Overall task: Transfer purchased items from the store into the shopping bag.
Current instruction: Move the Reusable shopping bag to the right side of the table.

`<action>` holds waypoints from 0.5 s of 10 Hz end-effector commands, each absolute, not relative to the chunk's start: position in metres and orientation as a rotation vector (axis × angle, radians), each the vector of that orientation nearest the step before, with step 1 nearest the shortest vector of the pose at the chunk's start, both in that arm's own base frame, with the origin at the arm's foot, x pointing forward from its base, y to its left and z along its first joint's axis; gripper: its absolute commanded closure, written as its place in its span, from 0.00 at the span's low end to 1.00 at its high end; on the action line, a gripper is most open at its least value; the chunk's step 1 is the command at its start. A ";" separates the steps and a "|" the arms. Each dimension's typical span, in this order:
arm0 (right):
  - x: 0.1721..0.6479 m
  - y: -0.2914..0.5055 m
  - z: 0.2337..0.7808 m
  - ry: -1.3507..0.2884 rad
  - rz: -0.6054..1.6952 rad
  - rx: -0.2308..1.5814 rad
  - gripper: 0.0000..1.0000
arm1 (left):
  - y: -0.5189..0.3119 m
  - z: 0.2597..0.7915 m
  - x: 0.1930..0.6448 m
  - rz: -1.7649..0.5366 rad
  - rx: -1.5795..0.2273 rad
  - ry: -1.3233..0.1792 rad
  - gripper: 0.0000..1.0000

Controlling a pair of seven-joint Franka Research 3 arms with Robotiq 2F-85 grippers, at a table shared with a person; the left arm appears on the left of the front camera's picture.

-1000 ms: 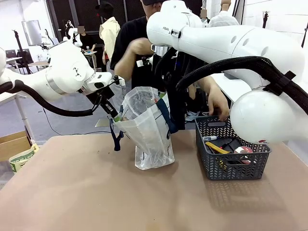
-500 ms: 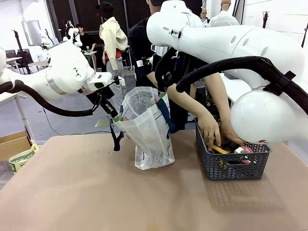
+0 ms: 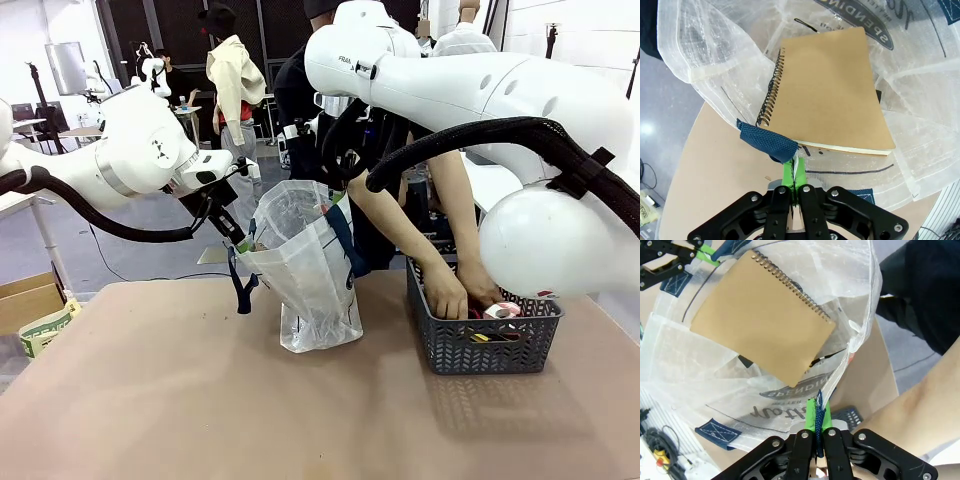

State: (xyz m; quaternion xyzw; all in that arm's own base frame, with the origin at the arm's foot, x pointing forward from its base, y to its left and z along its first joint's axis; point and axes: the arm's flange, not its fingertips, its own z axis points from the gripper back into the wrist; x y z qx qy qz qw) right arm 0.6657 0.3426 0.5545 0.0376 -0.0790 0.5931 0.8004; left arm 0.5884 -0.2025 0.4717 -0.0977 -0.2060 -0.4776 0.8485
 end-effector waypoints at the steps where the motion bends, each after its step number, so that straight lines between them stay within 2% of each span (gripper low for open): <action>1: 0.661 0.341 0.556 -0.209 1.299 0.077 1.00 | -0.198 0.478 0.590 -0.954 -0.205 -0.472 1.00; 5: 0.660 0.333 0.560 -0.217 1.215 0.117 1.00 | -0.186 0.487 0.592 -0.944 -0.185 -0.517 1.00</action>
